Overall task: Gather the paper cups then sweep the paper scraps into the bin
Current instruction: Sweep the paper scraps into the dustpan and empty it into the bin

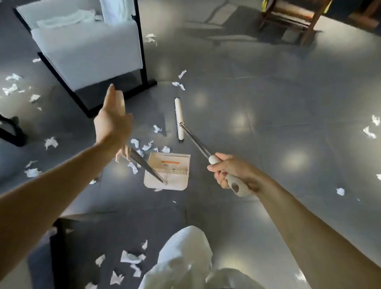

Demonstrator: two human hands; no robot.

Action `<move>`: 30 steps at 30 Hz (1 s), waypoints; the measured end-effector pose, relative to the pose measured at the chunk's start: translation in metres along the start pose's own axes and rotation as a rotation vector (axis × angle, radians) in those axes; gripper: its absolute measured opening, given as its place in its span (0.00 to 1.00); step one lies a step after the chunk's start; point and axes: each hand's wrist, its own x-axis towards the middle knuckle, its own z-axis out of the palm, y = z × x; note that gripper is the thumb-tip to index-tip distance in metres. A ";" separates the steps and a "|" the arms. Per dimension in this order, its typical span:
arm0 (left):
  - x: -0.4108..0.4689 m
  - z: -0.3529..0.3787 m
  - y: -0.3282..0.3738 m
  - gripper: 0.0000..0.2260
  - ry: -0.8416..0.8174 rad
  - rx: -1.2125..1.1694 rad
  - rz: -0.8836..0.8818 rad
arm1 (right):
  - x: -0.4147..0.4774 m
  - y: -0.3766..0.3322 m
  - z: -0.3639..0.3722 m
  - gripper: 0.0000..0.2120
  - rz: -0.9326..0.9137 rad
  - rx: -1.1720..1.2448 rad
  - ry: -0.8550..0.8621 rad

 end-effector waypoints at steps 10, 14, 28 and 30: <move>0.306 0.160 0.114 0.30 -0.038 -0.046 0.011 | 0.218 -0.279 -0.073 0.08 -0.015 -0.139 -0.082; 0.406 0.198 0.173 0.28 -0.031 -0.066 0.081 | 0.287 -0.389 -0.091 0.08 0.004 -0.135 -0.096; 0.854 0.376 0.374 0.32 0.068 -0.052 -0.011 | 0.602 -0.827 -0.142 0.26 -0.048 -0.277 -0.147; 0.911 0.383 0.393 0.30 0.084 -0.183 -0.042 | 0.642 -0.889 -0.136 0.32 -0.055 -0.250 -0.158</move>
